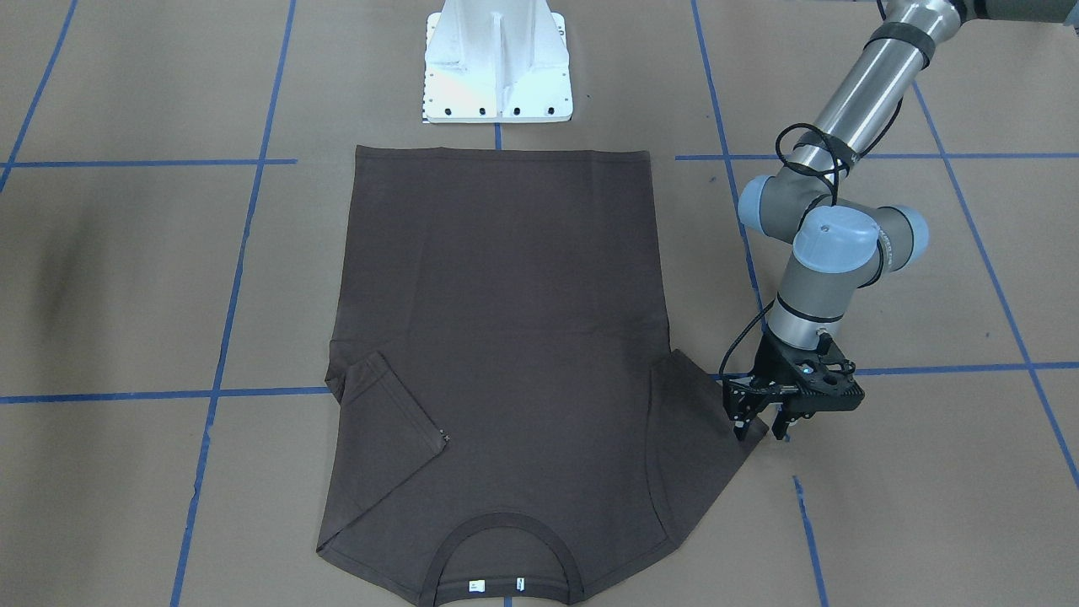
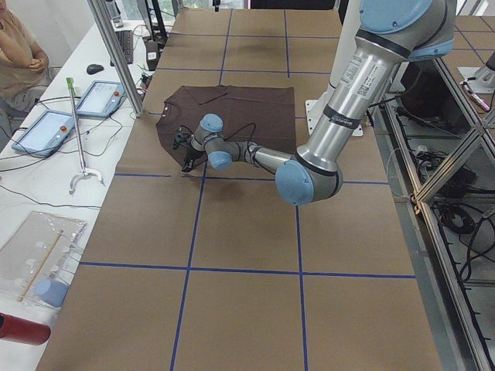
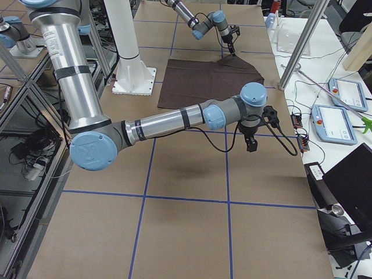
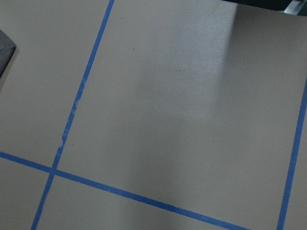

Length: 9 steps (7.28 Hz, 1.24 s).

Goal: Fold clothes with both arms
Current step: 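Grasp the sleeve with the left gripper and fold it toward the shirt center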

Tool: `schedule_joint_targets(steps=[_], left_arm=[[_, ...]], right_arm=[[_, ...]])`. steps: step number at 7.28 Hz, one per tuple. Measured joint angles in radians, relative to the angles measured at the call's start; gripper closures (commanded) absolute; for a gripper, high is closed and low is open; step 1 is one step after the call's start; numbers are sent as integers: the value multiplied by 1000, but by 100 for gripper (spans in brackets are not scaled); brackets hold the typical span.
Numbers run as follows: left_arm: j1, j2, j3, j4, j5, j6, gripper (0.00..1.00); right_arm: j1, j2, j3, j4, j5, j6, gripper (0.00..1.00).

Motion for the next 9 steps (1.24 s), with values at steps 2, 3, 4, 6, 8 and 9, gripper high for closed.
schedule_joint_targets(steps=[2,3,4,6,8,9], left_arm=[[6,3,0,1,0,1,43],[8,5,0,2,1,1,66],[9,5,0,3,1,2,100],[11,2,-2,3,0,2,100],[13,-10,-14,12,2,2,100],[13,-33,-24,32,0,0,100]], right_arm=[[0,-1,0,0,0,-1,0],[0,-1,0,0,0,-3,0],[1,-1,0,0,0,-4,0],[0,-1,0,0,0,-6,0],[0,-1,0,0,0,-7,0],[0,0,-1,0,0,-7,0]])
